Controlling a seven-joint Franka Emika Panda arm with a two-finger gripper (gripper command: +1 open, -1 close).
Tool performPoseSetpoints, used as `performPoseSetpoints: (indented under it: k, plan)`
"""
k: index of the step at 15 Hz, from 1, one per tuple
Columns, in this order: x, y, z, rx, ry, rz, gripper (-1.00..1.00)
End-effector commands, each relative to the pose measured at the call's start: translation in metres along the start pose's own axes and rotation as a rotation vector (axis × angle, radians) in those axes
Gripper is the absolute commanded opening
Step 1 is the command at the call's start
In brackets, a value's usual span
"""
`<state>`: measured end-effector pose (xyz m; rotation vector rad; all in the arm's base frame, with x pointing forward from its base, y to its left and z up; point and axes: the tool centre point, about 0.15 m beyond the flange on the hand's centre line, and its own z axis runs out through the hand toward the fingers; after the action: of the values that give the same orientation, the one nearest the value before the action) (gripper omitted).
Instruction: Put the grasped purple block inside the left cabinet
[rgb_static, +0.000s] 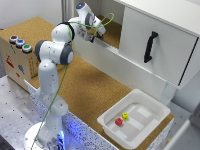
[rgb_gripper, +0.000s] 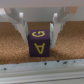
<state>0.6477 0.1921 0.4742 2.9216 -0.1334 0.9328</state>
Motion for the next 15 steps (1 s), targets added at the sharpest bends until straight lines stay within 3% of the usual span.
performPoseSetpoints:
  k: [1,3,5,8,15]
  plan:
    - [-0.012,0.004,-0.032,-0.088,0.070,0.012,1.00]
    - [-0.015,0.006,-0.044,-0.091,0.095,0.015,1.00]
    - [-0.025,0.007,-0.057,-0.082,0.079,0.017,1.00]
    - [-0.052,0.003,-0.067,-0.072,0.016,0.012,1.00]
    - [-0.164,-0.004,-0.070,0.076,-0.176,0.085,1.00]
